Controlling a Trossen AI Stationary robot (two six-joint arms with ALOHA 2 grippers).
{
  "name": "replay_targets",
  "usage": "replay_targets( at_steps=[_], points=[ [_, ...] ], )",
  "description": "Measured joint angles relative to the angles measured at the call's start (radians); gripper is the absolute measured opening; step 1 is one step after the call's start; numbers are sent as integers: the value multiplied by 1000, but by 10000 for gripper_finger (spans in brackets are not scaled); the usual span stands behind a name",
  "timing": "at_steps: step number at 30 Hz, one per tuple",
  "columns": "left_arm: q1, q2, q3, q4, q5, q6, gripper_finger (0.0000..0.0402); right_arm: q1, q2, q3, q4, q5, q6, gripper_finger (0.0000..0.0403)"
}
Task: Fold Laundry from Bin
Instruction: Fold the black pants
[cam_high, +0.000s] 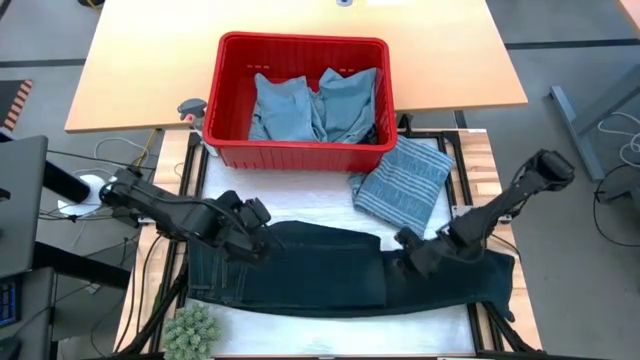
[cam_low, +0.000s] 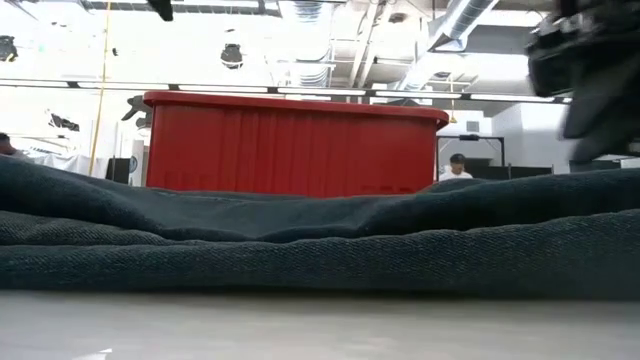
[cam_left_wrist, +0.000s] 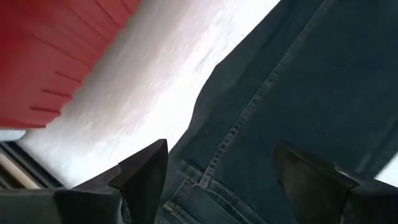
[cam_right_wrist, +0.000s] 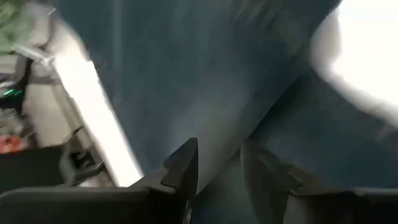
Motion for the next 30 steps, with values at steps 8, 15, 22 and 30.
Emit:
replay_targets(
  at_steps=[8, 15, 22, 30],
  points=[
    [0, 0, -68, 128, 9, 16, 275, 170, 123, 0, 174, 126, 233, 148],
    [0, -1, -68, 164, 16, 38, 275, 249, 259, 0, 277, 146, 368, 151],
    [0, -1, -68, 205, 18, 51, 275, 253, 309, 0, 345, 224, 401, 152],
    [0, -1, -68, 207, 27, 54, 275, 244, 369, 0, 348, 217, 406, 151]
  ],
)
